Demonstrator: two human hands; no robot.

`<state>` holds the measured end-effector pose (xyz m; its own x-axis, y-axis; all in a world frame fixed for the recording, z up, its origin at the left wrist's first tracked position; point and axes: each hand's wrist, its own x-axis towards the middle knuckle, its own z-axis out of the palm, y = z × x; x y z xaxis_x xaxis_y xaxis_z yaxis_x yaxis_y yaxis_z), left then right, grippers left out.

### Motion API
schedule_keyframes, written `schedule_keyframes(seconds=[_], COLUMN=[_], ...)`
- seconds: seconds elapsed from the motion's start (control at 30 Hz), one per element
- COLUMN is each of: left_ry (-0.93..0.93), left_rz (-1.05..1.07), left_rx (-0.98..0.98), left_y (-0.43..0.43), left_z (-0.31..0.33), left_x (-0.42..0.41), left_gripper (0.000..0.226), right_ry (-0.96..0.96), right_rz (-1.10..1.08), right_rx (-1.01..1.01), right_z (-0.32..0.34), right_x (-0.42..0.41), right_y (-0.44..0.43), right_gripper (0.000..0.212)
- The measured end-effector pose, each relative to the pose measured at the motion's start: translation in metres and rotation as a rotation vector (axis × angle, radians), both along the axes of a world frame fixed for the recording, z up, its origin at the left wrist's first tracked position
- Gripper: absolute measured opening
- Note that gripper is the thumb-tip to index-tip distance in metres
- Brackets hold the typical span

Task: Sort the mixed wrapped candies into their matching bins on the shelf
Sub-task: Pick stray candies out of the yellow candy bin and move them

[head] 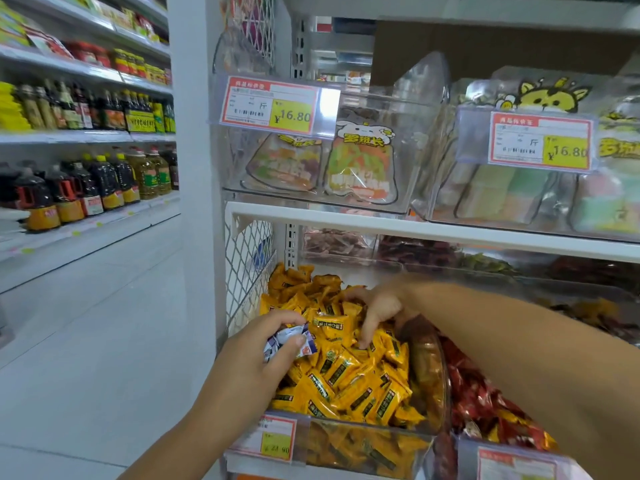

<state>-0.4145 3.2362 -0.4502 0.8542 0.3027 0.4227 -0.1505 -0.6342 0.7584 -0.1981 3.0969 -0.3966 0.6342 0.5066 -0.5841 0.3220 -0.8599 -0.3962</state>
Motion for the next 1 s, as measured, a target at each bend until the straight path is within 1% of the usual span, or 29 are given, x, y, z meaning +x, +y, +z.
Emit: schedule_keyframes(seconds=[0.1,0.2,0.27,0.37,0.4,0.47,0.57,0.63,0.7,0.77,0.83,0.9,0.93,0.97,1.0], left_ry=[-0.017,-0.027,-0.033,-0.039,-0.047,-0.066,-0.088,-0.115,-0.161,-0.197,-0.204,-0.187,-0.176,-0.166,-0.158], left_rz=[0.015,0.015,0.015,0.022,0.025,0.028,0.038,0.053,0.086,0.117,0.13,0.129,0.123,0.115,0.106], left_rx=[0.007,-0.003,-0.002,-0.009,-0.016,-0.024,-0.038,-0.075,-0.125,-0.144,-0.13,-0.107,-0.098,-0.091,-0.081], left_y=[0.0,0.0,0.001,0.0,-0.001,-0.001,-0.001,-0.002,-0.004,-0.007,-0.007,-0.007,-0.006,-0.006,-0.005], left_z=[-0.001,-0.001,-0.002,-0.002,-0.001,0.0,0.0,0.002,0.004,0.005,0.005,0.004,0.002,0.001,0.0], left_x=[0.002,0.003,0.002,0.003,0.003,0.003,0.001,0.0,-0.002,-0.004,-0.005,-0.005,-0.005,-0.005,-0.005], left_gripper=[0.015,0.014,0.014,0.014,0.014,0.014,0.014,0.015,0.019,0.023,0.022,0.022,0.022,0.022,0.022], right_ry=[-0.011,0.063,0.079,0.1,0.126,0.173,0.2,0.159,0.109,0.12,0.142,0.121,0.068,-0.033,-0.156], right_rz=[0.011,0.009,0.015,0.007,0.008,-0.035,-0.068,-0.003,0.123,0.239,0.271,0.201,0.168,0.162,0.194], right_rx=[-0.018,-0.07,-0.058,0.025,0.051,0.19,0.469,0.549,0.514,0.432,0.444,0.523,0.54,0.503,0.397], right_z=[-0.005,-0.013,-0.014,-0.01,-0.008,-0.002,0.014,0.024,0.034,0.045,0.054,0.061,0.061,0.061,0.059], right_x=[0.003,0.001,0.001,0.0,-0.001,-0.004,-0.01,-0.018,-0.029,-0.036,-0.035,-0.028,-0.024,-0.021,-0.017], right_y=[0.004,0.013,0.012,0.007,0.005,0.003,0.003,0.006,0.01,0.009,0.0,-0.014,-0.02,-0.026,-0.03], right_gripper=[0.108,0.121,0.121,0.106,0.098,0.07,0.06,0.058,0.062,0.067,0.065,0.053,0.044,0.035,0.03])
